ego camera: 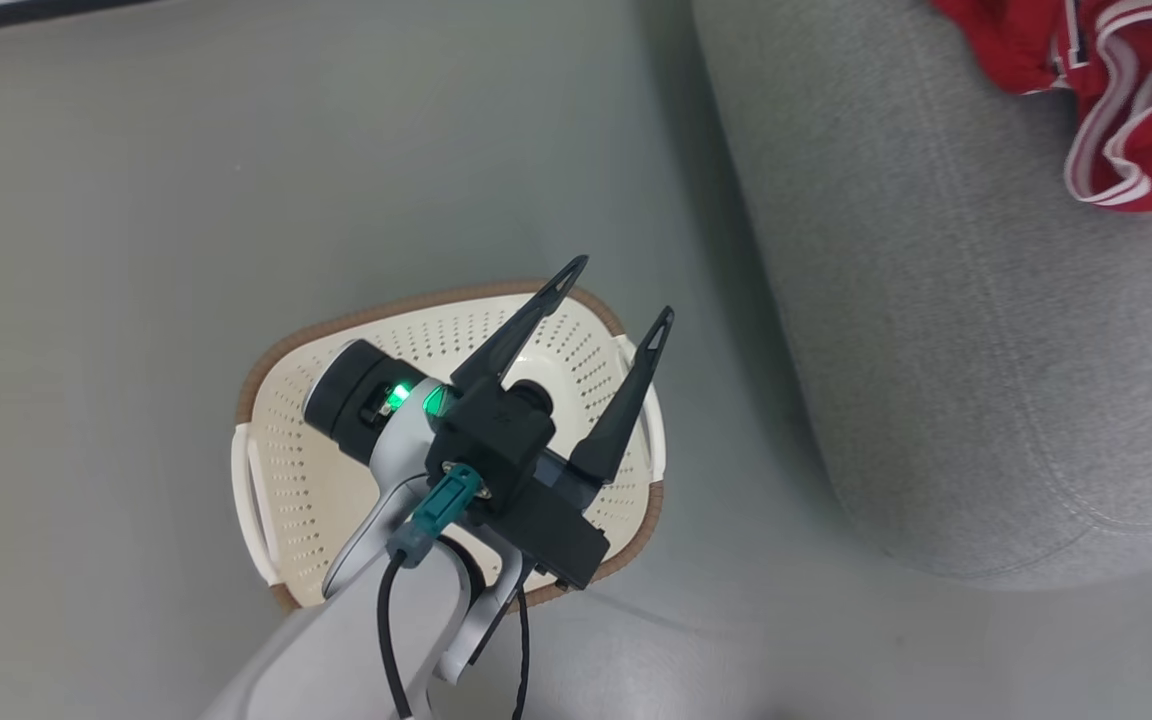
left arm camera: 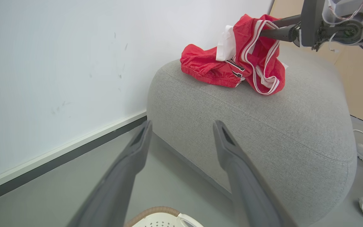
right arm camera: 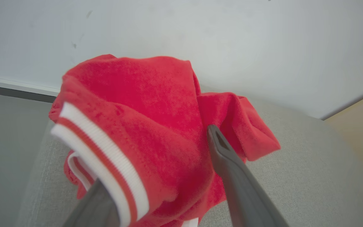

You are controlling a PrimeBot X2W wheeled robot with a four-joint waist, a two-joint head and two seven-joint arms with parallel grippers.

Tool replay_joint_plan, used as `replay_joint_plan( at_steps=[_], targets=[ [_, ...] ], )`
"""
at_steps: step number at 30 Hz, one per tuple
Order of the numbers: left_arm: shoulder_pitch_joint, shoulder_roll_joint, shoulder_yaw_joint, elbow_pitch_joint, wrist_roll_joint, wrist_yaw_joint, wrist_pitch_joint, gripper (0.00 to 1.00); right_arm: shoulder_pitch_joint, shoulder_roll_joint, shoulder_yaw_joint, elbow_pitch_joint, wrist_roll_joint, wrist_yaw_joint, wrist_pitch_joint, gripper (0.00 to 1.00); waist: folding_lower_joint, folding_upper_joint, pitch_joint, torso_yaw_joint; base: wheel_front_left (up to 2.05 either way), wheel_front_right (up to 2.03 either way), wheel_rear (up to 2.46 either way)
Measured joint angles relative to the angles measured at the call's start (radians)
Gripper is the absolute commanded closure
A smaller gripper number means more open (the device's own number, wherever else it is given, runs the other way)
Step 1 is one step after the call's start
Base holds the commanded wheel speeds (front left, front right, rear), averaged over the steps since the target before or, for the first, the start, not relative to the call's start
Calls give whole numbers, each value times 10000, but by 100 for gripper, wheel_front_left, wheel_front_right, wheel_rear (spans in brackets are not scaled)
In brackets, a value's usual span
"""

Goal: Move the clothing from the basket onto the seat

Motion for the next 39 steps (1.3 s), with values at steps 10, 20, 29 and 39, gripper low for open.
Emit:
replay_joint_plan(
  at_steps=[10,20,29,39],
  targets=[
    [564,6,196,533,-276,10,-403,0,1444,230,913,-454,196,0,-418,0,-1,-2,-884,-621,0,0,0],
    [906,-270,314,1197,-779,6,-821,0,2394,88,1442,-1030,616,0,-523,0,-2,-3,-2013,-861,0,0,0],
    [1190,-391,575,1703,-1150,10,-1103,0,2898,88,1620,-1467,957,0,-583,0,-2,-3,-2942,-553,0,0,0],
    [2150,-322,1172,2213,-1498,174,-1358,0,3826,575,1549,-1933,1304,0,-591,0,-2,-3,-3932,406,0,0,0]
  ],
)
